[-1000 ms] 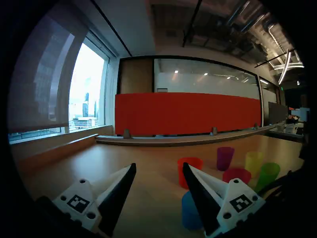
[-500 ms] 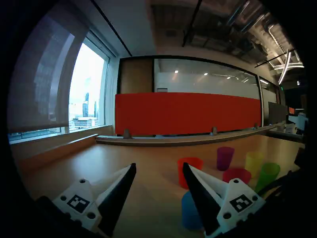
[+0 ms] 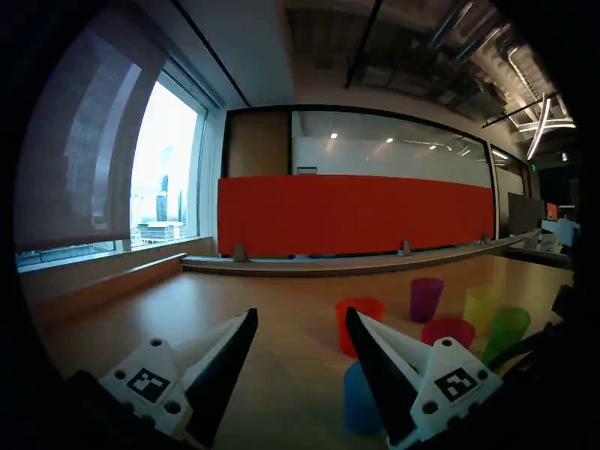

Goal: Pour water

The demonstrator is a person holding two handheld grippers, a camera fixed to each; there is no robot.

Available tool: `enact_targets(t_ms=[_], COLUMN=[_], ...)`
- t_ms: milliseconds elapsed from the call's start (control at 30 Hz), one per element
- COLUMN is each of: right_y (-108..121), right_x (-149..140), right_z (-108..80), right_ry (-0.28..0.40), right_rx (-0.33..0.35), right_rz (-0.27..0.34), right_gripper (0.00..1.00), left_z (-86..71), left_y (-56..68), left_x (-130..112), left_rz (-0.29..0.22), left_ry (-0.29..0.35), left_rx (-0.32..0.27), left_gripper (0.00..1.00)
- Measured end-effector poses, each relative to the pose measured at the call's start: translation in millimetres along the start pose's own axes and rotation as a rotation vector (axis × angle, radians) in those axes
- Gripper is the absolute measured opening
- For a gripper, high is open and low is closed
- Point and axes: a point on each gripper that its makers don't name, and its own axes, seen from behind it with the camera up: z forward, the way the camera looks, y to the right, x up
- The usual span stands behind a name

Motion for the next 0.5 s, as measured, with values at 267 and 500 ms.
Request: enact_targets(t_ms=[267,500], right_y=[19.0,29.8], right_x=[-2.8,-9.5], right_z=[-4.4,-6.2], right_ry=[-0.007,-0.015], right_rx=[-0.014,-0.015], right_rz=[-0.002,-0.008], right_gripper=[0.99,0.99], left_z=[0.1,0.5], left_y=[0.2,0.4], left_x=[-0.1,0.0], left_rz=[0.000,0.000], left_ry=[0.000,0.000], left_rx=[0.000,0.000], left_gripper=[0.87,0.87])
